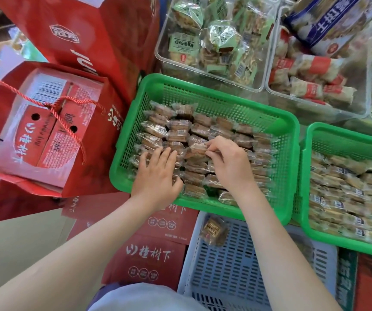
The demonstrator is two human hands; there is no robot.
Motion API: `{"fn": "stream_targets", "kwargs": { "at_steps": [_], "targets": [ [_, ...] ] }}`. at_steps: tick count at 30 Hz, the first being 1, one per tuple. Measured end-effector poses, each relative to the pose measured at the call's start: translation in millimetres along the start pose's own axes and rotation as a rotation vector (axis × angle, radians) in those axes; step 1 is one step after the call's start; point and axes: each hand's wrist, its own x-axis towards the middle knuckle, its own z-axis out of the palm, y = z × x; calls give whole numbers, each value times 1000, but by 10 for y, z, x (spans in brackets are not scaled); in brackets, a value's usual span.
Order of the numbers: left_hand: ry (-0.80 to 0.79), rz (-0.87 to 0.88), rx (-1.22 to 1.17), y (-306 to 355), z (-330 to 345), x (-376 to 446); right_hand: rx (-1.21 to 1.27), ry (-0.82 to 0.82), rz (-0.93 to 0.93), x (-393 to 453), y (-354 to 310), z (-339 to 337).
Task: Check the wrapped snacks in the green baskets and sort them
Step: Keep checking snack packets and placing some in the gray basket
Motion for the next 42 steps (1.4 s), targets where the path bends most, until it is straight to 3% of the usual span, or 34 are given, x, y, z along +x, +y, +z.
{"fn": "stream_targets", "kwargs": {
  "at_steps": [6,12,17,22,26,35,42],
  "targets": [
    [5,8,-6,-3,-1,-4,-10,17,104,-50,145,-32],
    [83,30,-19,-18,15,-30,-264,-55,-3,36,127,392],
    [55,137,0,135,56,94,-421,-3,79,135,168,427],
    [-30,84,-3,157,118,180,-161,-25,286,285,170,295],
    [-38,83,-20,173,68,154,-204,-61,416,379,184,354],
    [-18,91,-33,171,83,149,-203,-37,475,410,219,371],
    [-16,92,-37,167,81,145,13,28,582,326,233,243]
  ]
}}
